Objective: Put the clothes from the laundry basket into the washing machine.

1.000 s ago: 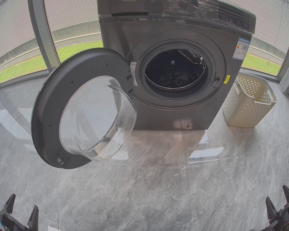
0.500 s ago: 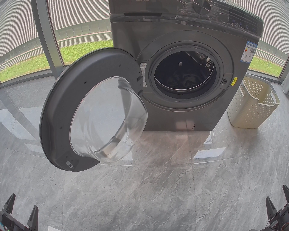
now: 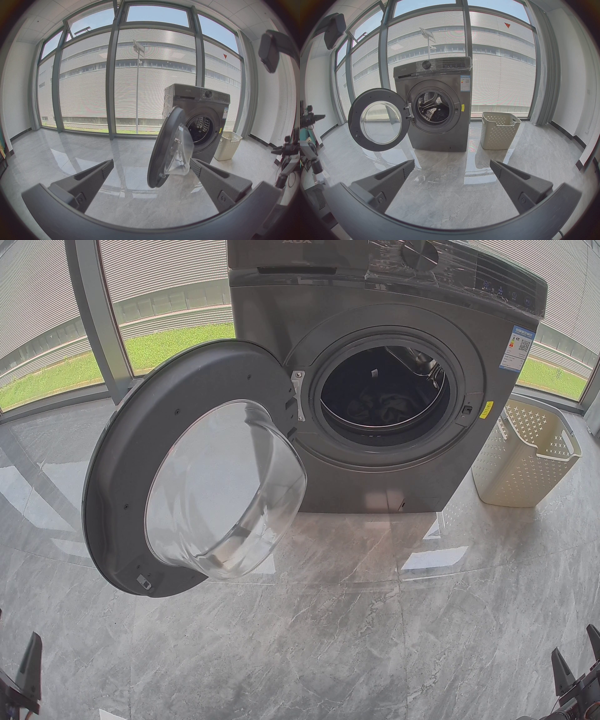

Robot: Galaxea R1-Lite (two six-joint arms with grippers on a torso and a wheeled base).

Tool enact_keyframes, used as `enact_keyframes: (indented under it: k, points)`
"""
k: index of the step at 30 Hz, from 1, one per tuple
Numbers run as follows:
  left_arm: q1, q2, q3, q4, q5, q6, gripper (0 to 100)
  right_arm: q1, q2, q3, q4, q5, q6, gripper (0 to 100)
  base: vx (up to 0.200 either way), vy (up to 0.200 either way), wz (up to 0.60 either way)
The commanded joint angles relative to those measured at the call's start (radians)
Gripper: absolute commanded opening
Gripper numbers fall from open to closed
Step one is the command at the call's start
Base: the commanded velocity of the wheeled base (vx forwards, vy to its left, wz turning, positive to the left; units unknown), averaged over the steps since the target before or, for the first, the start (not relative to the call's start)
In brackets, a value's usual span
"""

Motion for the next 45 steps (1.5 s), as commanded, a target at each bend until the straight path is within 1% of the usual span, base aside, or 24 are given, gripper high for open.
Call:
enact_keyframes:
  k: [1, 3, 4, 6, 7, 8, 12, 18, 19, 21, 22, 23, 25, 28, 29, 30, 32, 34, 37, 40, 42, 44, 45]
  points:
    - [-0.003, 0.549, -0.193, -0.162, -0.1, -0.028, 100, 0.001, -0.015, 0.015, 0.0, 0.0, 0.001, 100, 0.0, 0.0, 0.0]
    - [-0.002, 0.632, -0.196, -0.245, -0.105, -0.023, 100, -0.001, -0.015, 0.015, 0.0, 0.0, -0.001, 100, 0.0, 0.0, 0.0]
    - [-0.009, 0.672, -0.203, -0.279, -0.105, -0.026, 100, 0.001, -0.015, 0.015, 0.0, 0.0, 0.001, 100, 0.0, 0.0, 0.0]
    - [-0.011, 0.71, -0.212, -0.307, -0.107, -0.029, 100, -0.001, -0.015, 0.015, 0.0, 0.0, 0.001, 100, 0.0, 0.0, 0.0]
    - [-0.011, 0.767, -0.23, -0.343, -0.11, -0.031, 100, 0.001, -0.015, 0.015, 0.0, 0.0, 0.001, 100, 0.0, 0.0, 0.0]
    - [-0.011, 0.785, -0.233, -0.357, -0.12, -0.031, 100, 0.001, -0.015, 0.015, 0.0, 0.0, 0.001, 100, 0.0, 0.0, 0.0]
    - [-0.011, 0.856, -0.241, -0.409, -0.18, -0.029, 100, -0.001, -0.015, 0.015, -0.002, 0.0, 0.001, 100, 0.0, 0.0, 0.0]
    - [-0.011, 0.94, -0.246, -0.425, -0.277, -0.029, 100, 0.001, -0.015, 0.015, 0.0, 0.0, -0.001, 100, 0.0, 0.0, 0.0]
    - [-0.011, 0.956, -0.25, -0.434, -0.291, -0.026, 100, 0.001, -0.015, 0.015, 0.0, 0.0, 0.001, 100, 0.0, 0.0, 0.0]
    - [-0.012, 1.0, -0.272, -0.469, -0.327, -0.031, 100, 0.001, -0.015, 0.015, 0.0, 0.0, 0.001, 100, 0.0, 0.0, 0.0]
    - [-0.012, 1.005, -0.272, -0.471, -0.33, -0.031, 100, 0.001, -0.015, 0.015, 0.0, 0.0, 0.001, 100, 0.0, 0.0, 0.0]
    - [-0.011, 1.046, -0.287, -0.505, -0.352, -0.032, 100, 0.001, -0.015, 0.015, 0.0, 0.0, 0.001, 100, 0.0, 0.0, 0.0]
    - [-0.012, 1.081, -0.293, -0.538, -0.364, -0.031, 100, 0.001, -0.015, 0.015, 0.0, 0.0, 0.001, 100, 0.0, 0.0, 0.0]
    - [-0.04, 1.114, -0.292, -0.569, -0.401, -0.031, 100, 0.001, -0.015, 0.015, 0.0, 0.0, 0.001, 100, 0.0, 0.0, 0.0]
    - [-0.044, 1.115, -0.292, -0.571, -0.404, -0.031, 100, 0.001, -0.015, 0.015, 0.0, 0.0, 0.001, 100, 0.0, 0.0, 0.0]
    - [-0.077, 1.115, -0.29, -0.578, -0.415, -0.032, 100, -0.001, -0.015, 0.015, 0.0, 0.0, 0.001, 100, 0.0, 0.0, 0.0]
    - [-0.135, 1.104, -0.287, -0.58, -0.416, -0.04, 100, -0.001, -0.015, 0.015, 0.0, 0.0, 0.001, 100, 0.0, 0.0, 0.0]
    - [-0.204, 1.086, -0.282, -0.578, -0.415, -0.055, 100, 0.001, -0.015, 0.015, 0.0, 0.0, 0.001, 100, 0.0, 0.0, 0.0]
    - [-0.319, 1.026, -0.276, -0.563, -0.403, -0.092, 100, 0.001, -0.015, 0.015, 0.0, 0.0, 0.001, 100, 0.0, 0.0, 0.0]
    - [-0.416, 0.969, -0.27, -0.554, -0.399, -0.129, 100, 0.001, -0.015, 0.015, 0.0, 0.0, 0.001, 100, 0.0, 0.0, 0.0]
    - [-0.463, 0.937, -0.265, -0.537, -0.398, -0.149, 100, 0.001, -0.015, 0.015, 0.0, 0.0, 0.001, 100, 0.0, 0.0, 0.0]
    - [-0.485, 0.919, -0.262, -0.518, -0.38, -0.152, 100, 0.001, -0.015, 0.015, 0.0, 0.0, 0.001, 100, 0.0, 0.0, 0.0]
    - [-0.489, 0.908, -0.258, -0.509, -0.361, -0.152, 100, 0.001, -0.015, 0.015, 0.0, 0.0, 0.001, 100, 0.0, 0.0, 0.0]
